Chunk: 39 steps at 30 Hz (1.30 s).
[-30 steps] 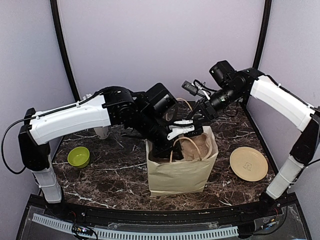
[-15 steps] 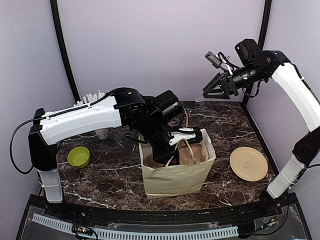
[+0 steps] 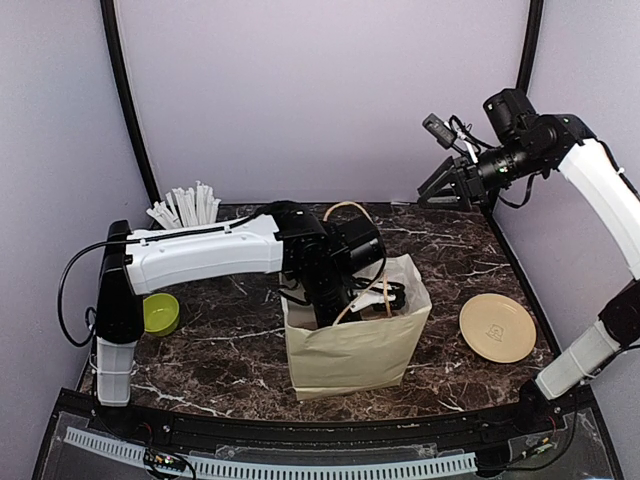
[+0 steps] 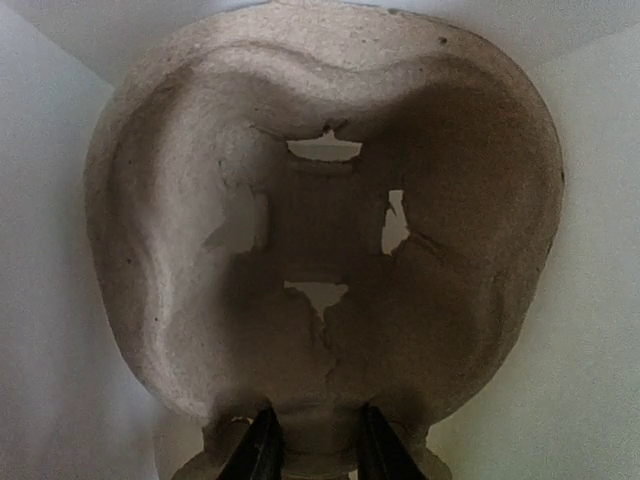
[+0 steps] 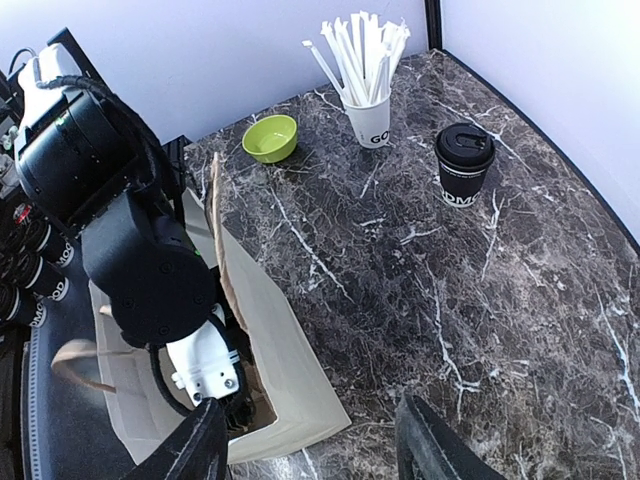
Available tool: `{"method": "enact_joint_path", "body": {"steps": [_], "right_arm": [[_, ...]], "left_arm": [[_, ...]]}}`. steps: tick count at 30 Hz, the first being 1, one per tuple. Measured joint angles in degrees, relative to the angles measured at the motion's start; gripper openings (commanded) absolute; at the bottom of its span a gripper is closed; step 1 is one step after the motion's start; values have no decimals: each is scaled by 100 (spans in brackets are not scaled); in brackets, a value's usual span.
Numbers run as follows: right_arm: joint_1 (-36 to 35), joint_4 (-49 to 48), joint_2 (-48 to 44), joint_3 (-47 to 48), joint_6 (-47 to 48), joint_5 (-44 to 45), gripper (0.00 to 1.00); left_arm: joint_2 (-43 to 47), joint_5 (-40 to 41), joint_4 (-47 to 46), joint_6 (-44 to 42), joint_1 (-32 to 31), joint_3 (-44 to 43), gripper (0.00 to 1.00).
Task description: Pack the takeout coffee
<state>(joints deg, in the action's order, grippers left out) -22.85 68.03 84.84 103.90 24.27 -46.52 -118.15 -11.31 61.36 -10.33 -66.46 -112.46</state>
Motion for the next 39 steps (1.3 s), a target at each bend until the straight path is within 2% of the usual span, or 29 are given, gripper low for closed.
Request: {"method": "enact_joint_path", "body": {"steps": [7, 11, 21, 28, 39], "right_arm": [[4, -114, -44, -122, -22, 33, 57], [4, -149, -42, -120, -37, 33, 57], [4, -162, -31, -114, -11, 103, 57], [4, -63, -31, -151, 385, 138, 61], [-278, 17, 120, -372, 905, -4, 62]], "left_arm": [[-295, 118, 17, 7, 0, 33, 30], [-315, 179, 35, 4, 0, 44, 35], [-321, 328, 164, 55, 0, -13, 69], [-109, 313, -44, 48, 0, -214, 73], [1248, 409, -874, -254, 0, -487, 80]]}}
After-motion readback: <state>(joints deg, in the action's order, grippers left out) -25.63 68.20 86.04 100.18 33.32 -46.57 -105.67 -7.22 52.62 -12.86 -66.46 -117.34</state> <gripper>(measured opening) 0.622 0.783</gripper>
